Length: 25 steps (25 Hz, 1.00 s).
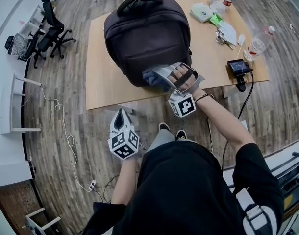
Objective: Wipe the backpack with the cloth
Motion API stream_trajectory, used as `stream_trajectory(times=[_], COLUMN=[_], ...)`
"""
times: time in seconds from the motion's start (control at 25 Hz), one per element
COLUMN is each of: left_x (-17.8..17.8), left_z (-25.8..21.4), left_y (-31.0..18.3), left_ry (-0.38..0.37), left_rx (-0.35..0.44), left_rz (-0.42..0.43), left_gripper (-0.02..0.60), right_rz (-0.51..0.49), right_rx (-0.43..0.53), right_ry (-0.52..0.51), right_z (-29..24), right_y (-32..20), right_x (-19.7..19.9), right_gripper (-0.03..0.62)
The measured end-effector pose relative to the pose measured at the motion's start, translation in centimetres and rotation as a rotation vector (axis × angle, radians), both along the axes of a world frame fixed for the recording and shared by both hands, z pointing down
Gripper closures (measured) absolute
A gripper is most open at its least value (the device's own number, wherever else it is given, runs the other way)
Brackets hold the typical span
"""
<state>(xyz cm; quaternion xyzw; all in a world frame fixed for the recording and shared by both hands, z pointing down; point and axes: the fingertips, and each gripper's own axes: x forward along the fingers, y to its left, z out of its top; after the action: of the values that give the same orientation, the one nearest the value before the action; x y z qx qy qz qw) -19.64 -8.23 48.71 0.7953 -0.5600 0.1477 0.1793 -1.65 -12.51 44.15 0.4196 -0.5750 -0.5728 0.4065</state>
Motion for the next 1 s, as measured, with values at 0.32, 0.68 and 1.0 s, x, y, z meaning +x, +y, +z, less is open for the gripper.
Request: stream_trajectory(times=[0.32,0.68,1.0], left_x=[0.5,0.9,0.8], left_z=[0.0,0.7,1.5], left_y=[0.2,0.3,0.7], left_ry=[0.016,0.011,0.001], left_rx=[0.003,-0.018,-0.038], left_rz=[0.002,0.011,0.013], left_gripper=[0.567,0.567,0.568], right_rz=[0.115,0.027,-0.026], right_rx=[-0.054,-0.096,-0.137], right_ry=[-0.32,-0.395,-0.352], right_z=[-7.3,-4.7,0.4], right_y=[-3.3,-1.5,1.2], right_x=[6.0,5.4,3.2], right_gripper=[0.508,0.522,0.523])
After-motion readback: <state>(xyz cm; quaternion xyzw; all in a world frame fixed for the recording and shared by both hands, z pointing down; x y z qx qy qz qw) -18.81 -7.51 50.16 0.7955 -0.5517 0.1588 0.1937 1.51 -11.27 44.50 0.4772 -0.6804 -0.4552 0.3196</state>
